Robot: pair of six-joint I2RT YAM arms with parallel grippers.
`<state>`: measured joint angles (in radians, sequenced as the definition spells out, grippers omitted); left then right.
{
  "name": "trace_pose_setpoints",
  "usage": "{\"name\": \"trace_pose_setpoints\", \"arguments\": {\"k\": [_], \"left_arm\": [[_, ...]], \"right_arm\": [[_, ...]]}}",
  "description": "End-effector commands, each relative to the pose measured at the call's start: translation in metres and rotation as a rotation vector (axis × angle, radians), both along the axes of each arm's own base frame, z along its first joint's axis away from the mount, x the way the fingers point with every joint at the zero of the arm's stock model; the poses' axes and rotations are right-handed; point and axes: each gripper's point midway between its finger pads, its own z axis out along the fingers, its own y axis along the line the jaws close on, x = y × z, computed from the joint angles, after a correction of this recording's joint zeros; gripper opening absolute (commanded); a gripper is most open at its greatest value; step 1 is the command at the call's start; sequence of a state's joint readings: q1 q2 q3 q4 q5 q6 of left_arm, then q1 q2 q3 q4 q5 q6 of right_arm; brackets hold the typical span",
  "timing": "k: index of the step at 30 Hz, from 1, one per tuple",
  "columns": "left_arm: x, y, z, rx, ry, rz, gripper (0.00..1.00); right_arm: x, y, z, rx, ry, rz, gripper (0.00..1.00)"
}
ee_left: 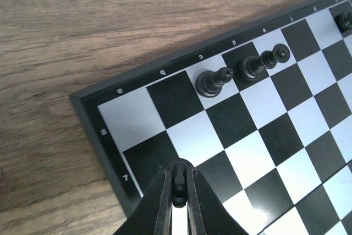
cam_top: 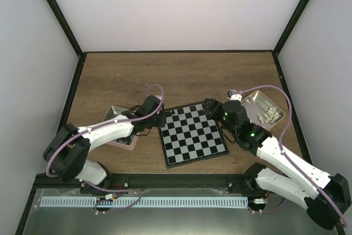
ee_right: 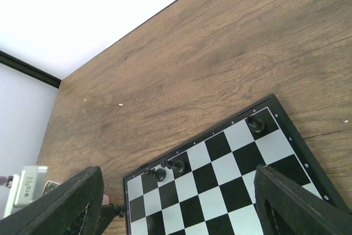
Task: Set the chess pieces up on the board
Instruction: Place the chess piece on the chessboard.
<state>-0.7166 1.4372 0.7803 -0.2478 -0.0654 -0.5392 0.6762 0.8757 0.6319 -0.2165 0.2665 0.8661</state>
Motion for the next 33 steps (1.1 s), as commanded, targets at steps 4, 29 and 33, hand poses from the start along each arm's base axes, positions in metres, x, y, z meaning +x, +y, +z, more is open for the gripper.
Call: {"name": "trace_pose_setpoints", "arguments": {"k": [4, 29, 33], "left_arm": [[0.007, -0.019, -0.008, 0.105, -0.059, -0.063, 0.09], [-0.002, -0.023, -0.016, 0.19, 0.089, -0.16, 0.41], [-0.002, -0.014, -0.025, 0.229, 0.107, -0.157, 0.39]], "right_arm": [[0.002, -0.011, -0.007, -0.014, 0.018, -0.063, 0.77], [0.001, -0.014, -0.011, -0.021, 0.019, -0.069, 0.77], [0.001, -0.013, -0.013, -0.018, 0.021, -0.067, 0.77]]}}
